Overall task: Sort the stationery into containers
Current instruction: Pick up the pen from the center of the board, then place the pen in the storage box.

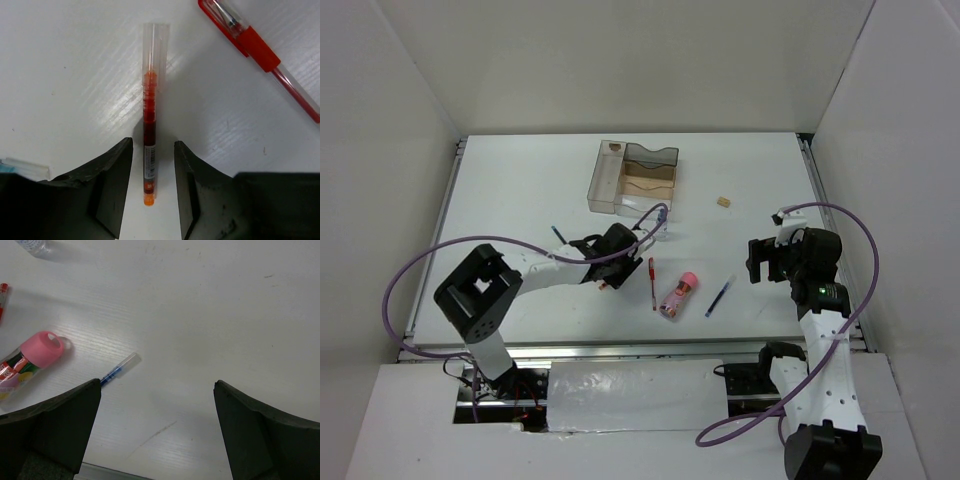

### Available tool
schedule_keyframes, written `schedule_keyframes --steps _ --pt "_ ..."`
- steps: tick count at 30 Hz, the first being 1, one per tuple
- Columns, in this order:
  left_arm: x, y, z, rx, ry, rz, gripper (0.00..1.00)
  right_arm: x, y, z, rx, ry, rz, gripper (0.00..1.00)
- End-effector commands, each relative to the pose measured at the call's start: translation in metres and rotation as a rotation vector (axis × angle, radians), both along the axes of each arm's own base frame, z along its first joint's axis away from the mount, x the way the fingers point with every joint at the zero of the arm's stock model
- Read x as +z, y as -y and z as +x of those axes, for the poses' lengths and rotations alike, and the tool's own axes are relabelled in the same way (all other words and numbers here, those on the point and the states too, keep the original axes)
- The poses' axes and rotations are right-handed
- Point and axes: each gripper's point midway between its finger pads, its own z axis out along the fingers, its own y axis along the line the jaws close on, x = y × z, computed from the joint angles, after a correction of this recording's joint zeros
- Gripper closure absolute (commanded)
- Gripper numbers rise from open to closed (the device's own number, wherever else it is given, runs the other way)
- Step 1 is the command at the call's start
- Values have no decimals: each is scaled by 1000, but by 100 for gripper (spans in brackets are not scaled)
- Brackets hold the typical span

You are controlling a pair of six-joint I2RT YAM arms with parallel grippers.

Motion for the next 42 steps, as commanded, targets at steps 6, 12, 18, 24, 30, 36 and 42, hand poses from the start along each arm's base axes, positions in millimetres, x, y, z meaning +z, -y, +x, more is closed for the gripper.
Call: schedule_keyframes --steps 6,12,18,24,30,36,42 --pt "-5 0 13 38 -40 -59 57 4 0 0 11 22 -2 0" --pt "-5 -8 2 34 -118 -76 66 4 0 -1 10 21 -2 0" --pt "-8 -13 -14 24 -168 -64 82 3 -1 -1 15 20 -1 1" --pt "22 -11 -15 16 -114 -107 97 3 -1 -1 18 18 -2 1" --pt "104 -26 22 173 -43 -272 100 4 0 -1 18 18 -3 1" --pt "194 -44 101 310 140 -368 100 3 1 -1 12 17 -3 1" --pt "214 -42 191 434 224 -415 100 1 5 -1 -2 8 -7 1"
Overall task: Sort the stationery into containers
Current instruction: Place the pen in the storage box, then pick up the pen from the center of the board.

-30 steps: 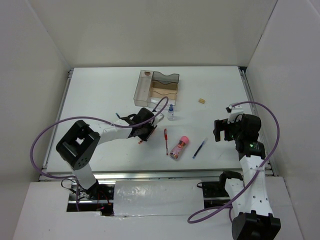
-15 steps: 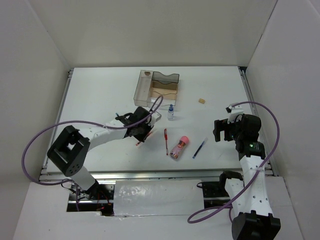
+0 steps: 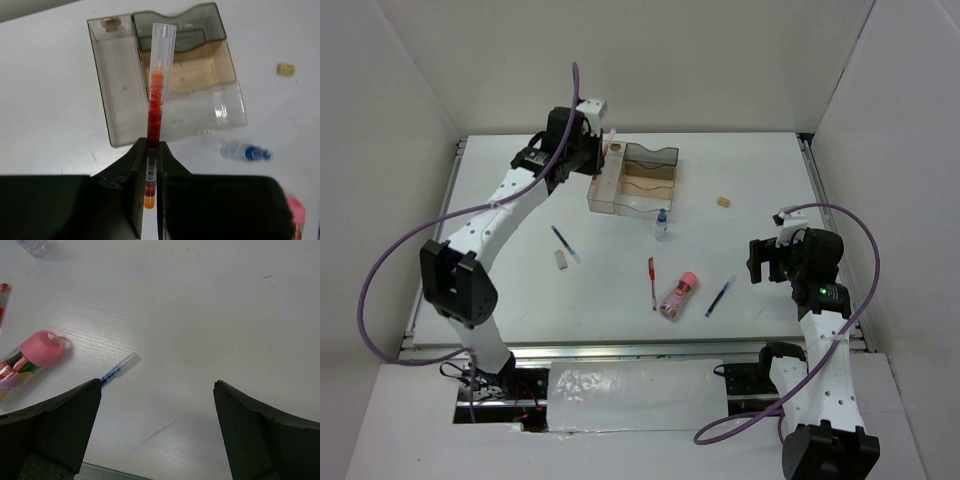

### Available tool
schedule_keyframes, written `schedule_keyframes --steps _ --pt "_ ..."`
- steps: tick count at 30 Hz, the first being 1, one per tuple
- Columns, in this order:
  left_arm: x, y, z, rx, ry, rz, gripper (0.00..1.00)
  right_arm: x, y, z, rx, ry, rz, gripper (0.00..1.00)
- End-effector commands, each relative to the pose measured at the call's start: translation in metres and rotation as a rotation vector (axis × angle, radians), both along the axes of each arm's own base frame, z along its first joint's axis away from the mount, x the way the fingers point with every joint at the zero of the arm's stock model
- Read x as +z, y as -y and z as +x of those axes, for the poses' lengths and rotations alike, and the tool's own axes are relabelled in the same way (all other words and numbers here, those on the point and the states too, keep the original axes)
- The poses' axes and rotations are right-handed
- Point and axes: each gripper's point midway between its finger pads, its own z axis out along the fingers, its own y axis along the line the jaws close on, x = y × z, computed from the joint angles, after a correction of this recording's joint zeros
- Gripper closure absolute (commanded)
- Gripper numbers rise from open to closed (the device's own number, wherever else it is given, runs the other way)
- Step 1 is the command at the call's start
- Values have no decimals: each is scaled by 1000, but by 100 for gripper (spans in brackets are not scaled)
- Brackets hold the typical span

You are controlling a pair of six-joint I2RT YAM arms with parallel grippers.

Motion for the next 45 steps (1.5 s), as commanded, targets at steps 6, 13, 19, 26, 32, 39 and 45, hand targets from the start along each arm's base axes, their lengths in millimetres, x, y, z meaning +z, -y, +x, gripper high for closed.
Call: schedule_keyframes --steps 6,13,19,26,32,39,45 --pt "-39 6 88 131 8 3 98 0 8 -2 -23 5 -10 1" --pt "-88 1 125 204 -32 -13 96 -3 10 -2 -24 -7 -10 1" --pt "-122 2 127 207 -84 10 87 -6 11 -1 -26 -17 -9 1" --pt "-134 0 121 240 -119 1 48 -5 11 -1 -26 -14 -10 1" --pt "-76 -5 109 153 -62 -12 39 -3 10 -1 -25 -4 -10 1" --pt "-36 -78 33 -441 21 43 41 0 7 -2 -8 10 -1 1" --pt "-92 -153 -12 -770 -109 330 35 -2 7 -1 -5 -2 0 1"
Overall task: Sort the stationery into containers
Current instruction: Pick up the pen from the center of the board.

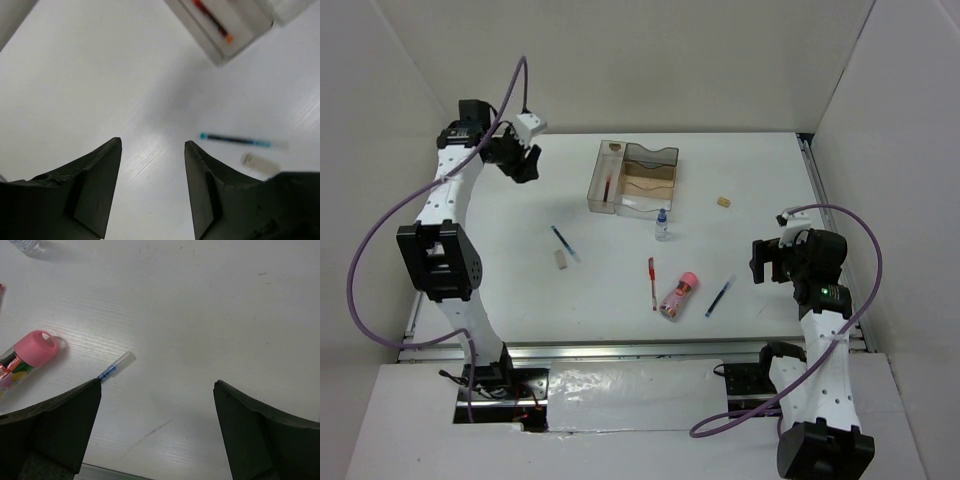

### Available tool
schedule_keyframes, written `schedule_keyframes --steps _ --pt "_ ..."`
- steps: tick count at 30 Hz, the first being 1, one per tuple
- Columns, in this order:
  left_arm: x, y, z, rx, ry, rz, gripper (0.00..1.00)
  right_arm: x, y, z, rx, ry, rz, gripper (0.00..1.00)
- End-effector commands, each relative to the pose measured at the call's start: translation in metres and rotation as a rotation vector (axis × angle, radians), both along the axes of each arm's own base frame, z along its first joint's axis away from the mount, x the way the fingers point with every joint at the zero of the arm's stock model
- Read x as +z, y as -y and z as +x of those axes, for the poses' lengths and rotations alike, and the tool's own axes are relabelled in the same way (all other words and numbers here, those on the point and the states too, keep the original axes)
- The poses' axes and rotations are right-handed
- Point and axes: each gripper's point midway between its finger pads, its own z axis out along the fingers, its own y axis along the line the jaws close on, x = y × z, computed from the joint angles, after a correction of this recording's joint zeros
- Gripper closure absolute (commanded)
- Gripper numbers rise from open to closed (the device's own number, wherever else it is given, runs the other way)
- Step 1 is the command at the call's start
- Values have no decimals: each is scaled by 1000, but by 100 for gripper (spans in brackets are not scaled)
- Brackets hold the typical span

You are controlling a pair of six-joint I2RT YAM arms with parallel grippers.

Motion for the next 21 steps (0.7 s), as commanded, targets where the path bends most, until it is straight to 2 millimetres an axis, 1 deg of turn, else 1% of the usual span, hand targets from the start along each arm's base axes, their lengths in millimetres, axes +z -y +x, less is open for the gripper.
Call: schedule_keyframes --steps 1,2,3,4,5,8,9,13,14,15,17,18,20,21 --pt "-52 -1 -49 -368 -96 128 34 -1 0 0 10 -3 1 1" --pt "-61 -2 -60 -420 -96 120 35 -1 0 0 8 -5 2 1" --pt "-65 -5 -67 -475 -80 122 35 -2 0 0 6 -6 2 1" --pt "-72 -9 -75 -570 -30 147 35 -1 1 0 3 -3 0 1" --pt "-75 -7 -78 -611 -4 141 35 -1 1 -1 3 -3 0 1" --pt "-91 -2 -80 -726 27 196 36 -2 1 -1 4 -3 -1 1" --pt "-96 7 -85 -795 19 208 36 -3 1 -1 6 -8 0 1" --pt "-125 21 -85 -933 -38 275 51 -5 3 0 -1 -21 -3 1" --pt "-128 24 -85 -949 -38 277 51 -5 2 0 0 -21 -4 1" --pt "-135 35 -88 -985 -37 276 50 -6 3 0 -4 -23 -5 1" --pt "-143 41 -84 -1018 -3 301 50 -7 3 -1 -5 -28 -5 1" --pt "-149 46 -90 -1057 2 315 50 -8 4 0 -10 -29 -6 1" --pt "-156 50 -89 -1088 21 341 50 -7 5 0 -13 -29 -7 1" --pt "-161 53 -94 -1121 16 351 52 -8 5 0 -13 -32 -6 1"
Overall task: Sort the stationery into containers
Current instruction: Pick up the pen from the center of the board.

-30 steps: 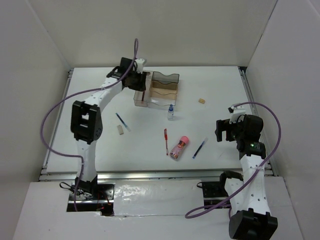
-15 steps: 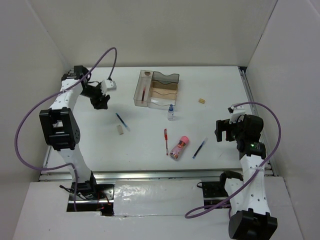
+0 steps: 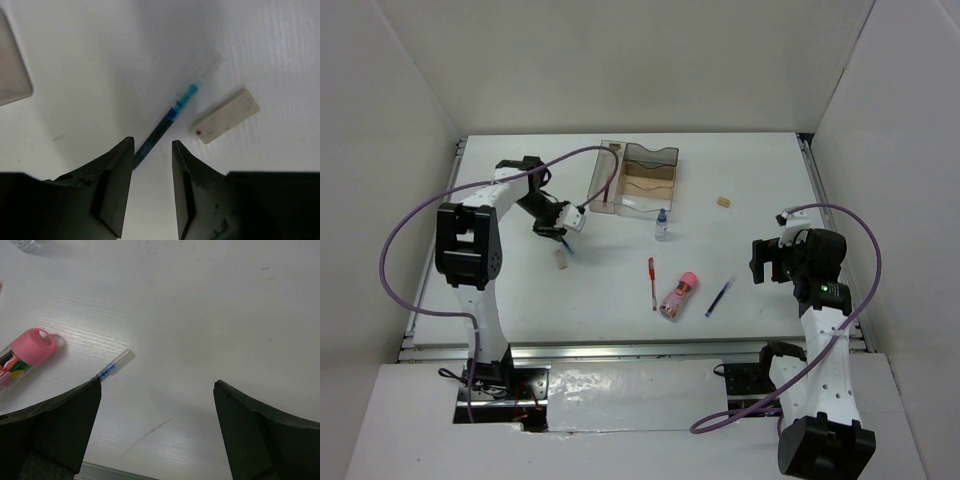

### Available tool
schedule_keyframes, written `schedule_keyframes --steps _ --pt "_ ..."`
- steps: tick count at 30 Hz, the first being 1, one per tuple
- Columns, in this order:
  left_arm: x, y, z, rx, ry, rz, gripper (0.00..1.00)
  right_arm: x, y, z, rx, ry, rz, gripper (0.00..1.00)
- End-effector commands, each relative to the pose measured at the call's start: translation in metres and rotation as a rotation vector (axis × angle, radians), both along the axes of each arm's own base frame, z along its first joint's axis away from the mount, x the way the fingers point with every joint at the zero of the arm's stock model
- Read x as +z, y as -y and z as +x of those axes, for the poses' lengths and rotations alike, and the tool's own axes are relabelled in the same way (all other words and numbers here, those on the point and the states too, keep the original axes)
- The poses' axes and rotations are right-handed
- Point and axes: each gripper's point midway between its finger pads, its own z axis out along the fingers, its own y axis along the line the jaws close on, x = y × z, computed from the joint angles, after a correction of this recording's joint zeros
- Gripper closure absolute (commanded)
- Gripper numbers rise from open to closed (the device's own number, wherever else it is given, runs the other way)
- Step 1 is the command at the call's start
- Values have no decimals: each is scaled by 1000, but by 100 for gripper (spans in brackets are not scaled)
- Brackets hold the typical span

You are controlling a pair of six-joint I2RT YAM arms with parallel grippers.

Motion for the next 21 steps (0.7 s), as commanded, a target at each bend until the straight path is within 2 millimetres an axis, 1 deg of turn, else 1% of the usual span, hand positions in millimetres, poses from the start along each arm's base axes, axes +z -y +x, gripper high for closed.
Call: schedule_keyframes --steps 1,3,6,8,9,12,14,16,19,21 --pt "-9 7 -3 -134 48 9 52 -3 4 -1 -12 -9 -10 1" --pt "-13 9 -7 -156 30 26 56 -3 4 -1 -14 -11 -10 1" --pt "-18 7 -12 -177 20 37 56 -3 5 0 -15 -13 -9 1" --pt "-21 5 -11 -191 42 47 56 -4 5 0 -15 -16 -10 1" --pt "-25 3 -15 -195 39 58 54 -4 5 0 -15 -16 -10 1" --pt "-33 2 -17 -214 62 69 53 -4 5 0 -16 -16 -10 1" --pt "-39 -1 -20 -225 48 84 53 -5 5 0 -17 -19 -11 1" --pt "-43 -2 -19 -222 47 95 53 -5 5 -1 -17 -20 -10 1" --pt "-48 -6 -18 -209 42 109 56 -6 6 -1 -19 -25 -11 1" --pt "-54 -7 -21 -212 22 125 62 -5 6 0 -20 -23 -13 1"
